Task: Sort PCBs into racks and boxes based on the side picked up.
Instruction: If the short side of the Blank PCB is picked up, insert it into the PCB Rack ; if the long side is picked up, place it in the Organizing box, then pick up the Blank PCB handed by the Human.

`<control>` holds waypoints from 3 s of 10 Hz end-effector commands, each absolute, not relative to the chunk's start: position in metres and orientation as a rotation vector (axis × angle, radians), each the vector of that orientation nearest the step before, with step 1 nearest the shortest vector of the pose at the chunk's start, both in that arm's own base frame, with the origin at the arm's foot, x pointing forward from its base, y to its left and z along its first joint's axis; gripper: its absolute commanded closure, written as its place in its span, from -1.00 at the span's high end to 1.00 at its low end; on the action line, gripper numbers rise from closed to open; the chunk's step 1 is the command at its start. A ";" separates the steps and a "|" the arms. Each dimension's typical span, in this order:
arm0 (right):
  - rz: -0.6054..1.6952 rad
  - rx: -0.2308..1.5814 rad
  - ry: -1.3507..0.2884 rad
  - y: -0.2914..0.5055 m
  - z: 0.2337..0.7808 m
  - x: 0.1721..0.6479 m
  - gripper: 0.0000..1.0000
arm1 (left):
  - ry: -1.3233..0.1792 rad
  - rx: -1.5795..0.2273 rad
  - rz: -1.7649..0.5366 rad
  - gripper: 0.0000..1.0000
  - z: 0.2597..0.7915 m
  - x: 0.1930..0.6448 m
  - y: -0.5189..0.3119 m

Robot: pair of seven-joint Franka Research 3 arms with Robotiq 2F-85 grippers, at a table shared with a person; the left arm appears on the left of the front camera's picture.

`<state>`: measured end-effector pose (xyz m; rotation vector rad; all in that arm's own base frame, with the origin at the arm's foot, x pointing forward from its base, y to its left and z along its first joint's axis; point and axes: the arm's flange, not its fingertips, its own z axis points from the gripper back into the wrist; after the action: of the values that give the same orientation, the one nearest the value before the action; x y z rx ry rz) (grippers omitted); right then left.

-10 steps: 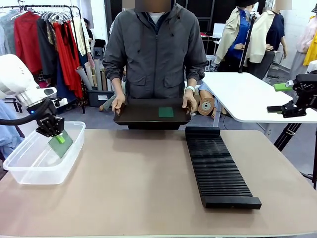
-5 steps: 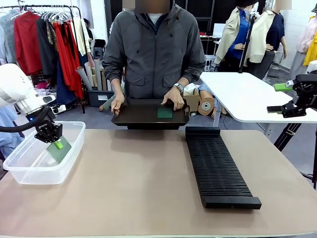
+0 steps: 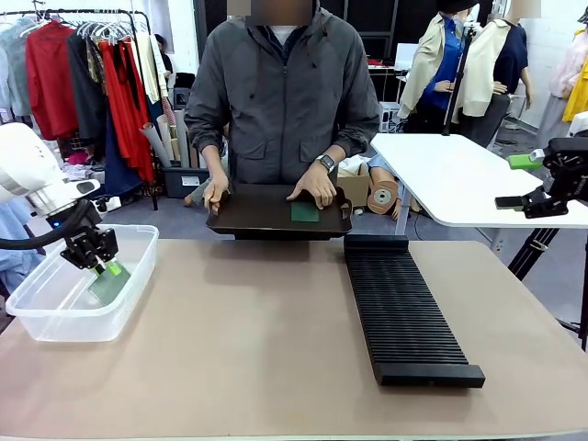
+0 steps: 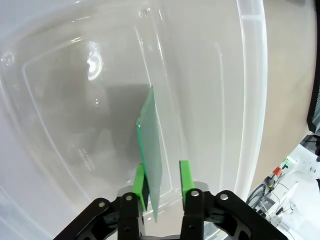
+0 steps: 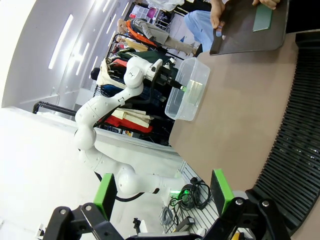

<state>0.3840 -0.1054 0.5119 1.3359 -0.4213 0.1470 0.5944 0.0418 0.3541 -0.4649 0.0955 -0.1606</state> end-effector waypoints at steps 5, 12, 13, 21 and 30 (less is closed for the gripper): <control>0.153 1.329 -0.439 -0.104 0.511 0.382 1.00 | 0.022 -0.407 -0.142 1.00 0.377 0.586 0.041; 0.153 1.329 -0.439 -0.104 0.511 0.382 1.00 | -0.013 -0.327 -0.105 1.00 0.406 0.572 0.042; 0.153 1.329 -0.439 -0.104 0.511 0.382 1.00 | -0.016 -0.330 -0.105 1.00 0.404 0.573 0.041; 0.153 1.329 -0.439 -0.104 0.511 0.382 1.00 | -0.050 -0.531 -0.124 1.00 0.409 0.577 0.044; 0.153 1.329 -0.439 -0.104 0.511 0.382 1.00 | -0.123 -1.450 -0.196 1.00 0.448 0.546 0.084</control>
<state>0.3841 -0.1053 0.5118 1.3358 -0.4208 0.1471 0.5497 0.0847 0.4529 -1.3920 -0.1006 -0.1626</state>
